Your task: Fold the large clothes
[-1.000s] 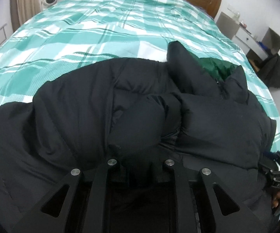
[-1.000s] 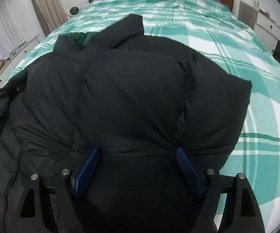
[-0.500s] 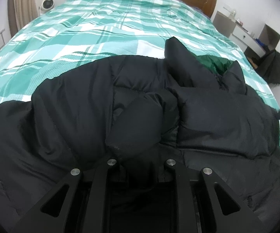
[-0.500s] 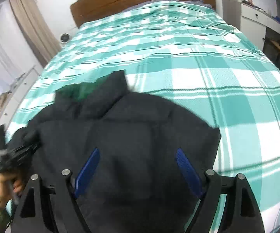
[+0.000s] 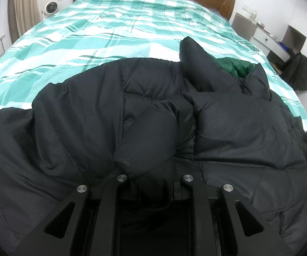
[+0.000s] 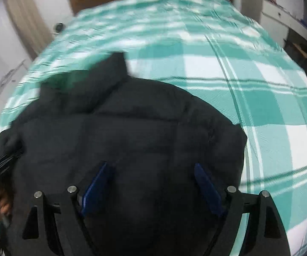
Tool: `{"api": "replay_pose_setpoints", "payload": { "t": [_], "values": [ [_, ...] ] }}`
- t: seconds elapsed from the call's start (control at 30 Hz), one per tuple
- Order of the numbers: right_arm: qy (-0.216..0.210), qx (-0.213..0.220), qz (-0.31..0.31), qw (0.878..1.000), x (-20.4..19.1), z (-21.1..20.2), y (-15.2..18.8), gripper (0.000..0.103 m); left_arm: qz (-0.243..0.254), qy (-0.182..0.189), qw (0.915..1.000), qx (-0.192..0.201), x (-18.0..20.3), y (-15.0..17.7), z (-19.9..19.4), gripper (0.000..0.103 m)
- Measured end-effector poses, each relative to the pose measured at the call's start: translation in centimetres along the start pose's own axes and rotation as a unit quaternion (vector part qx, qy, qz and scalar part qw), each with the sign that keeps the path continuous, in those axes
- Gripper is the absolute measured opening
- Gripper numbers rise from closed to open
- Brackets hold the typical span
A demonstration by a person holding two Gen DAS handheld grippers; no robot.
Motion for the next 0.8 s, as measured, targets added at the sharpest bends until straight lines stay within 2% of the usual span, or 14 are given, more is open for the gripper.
{"api": "replay_pose_setpoints", "payload": {
  "t": [0.1,0.23,0.4,0.5,0.53,0.57,0.63,0.7,0.8],
  "values": [
    [-0.023,0.002,-0.029,0.999,-2.3,-1.9,2.7,0.084,0.004,-0.006,1.0000,0.003,0.2,0.0,0.0,0.019],
    [-0.009,-0.056,-0.021,0.998,-2.6,1.6,5.6,0.085,0.008,-0.010,0.9999,0.004,0.3,0.1,-0.1,0.019],
    [0.001,-0.047,-0.012,0.999,-2.3,2.6,5.2,0.085,0.017,-0.016,0.9997,0.002,0.5,0.0,-0.7,0.021],
    [0.003,-0.012,-0.016,1.000,-3.0,0.3,5.4,0.085,0.014,-0.006,0.9999,-0.002,0.2,0.4,-2.3,0.041],
    [0.000,0.002,-0.018,1.000,-3.2,-0.6,5.5,0.086,0.012,-0.003,0.9999,-0.002,0.0,0.6,-2.9,0.057],
    [0.000,0.025,-0.025,0.999,-3.8,-2.2,5.7,0.087,0.009,-0.003,1.0000,-0.001,-0.3,1.0,-3.7,0.076],
    [0.005,0.051,-0.039,0.998,-4.9,-4.8,6.2,0.088,0.000,-0.011,0.9999,0.010,-1.2,2.0,-5.9,0.098],
    [0.005,0.076,-0.054,0.996,-5.9,-7.3,6.7,0.088,-0.012,0.003,0.9997,0.023,-2.4,3.1,-8.2,0.099],
    [-0.007,0.122,-0.078,0.989,-7.9,-11.4,8.5,0.088,-0.028,0.011,0.9993,0.020,-4.4,5.4,-11.6,0.099]
  ]
}}
Point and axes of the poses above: each gripper's, at about its wrist camera, not at the fingertips, and z roughly the way its jaws point, x to its right, y to its underside, the point moved 1 cm from there along z, roughly the way its jaws point, and after that the axes turned 11 degrees about -y, right-handed, at the moved point
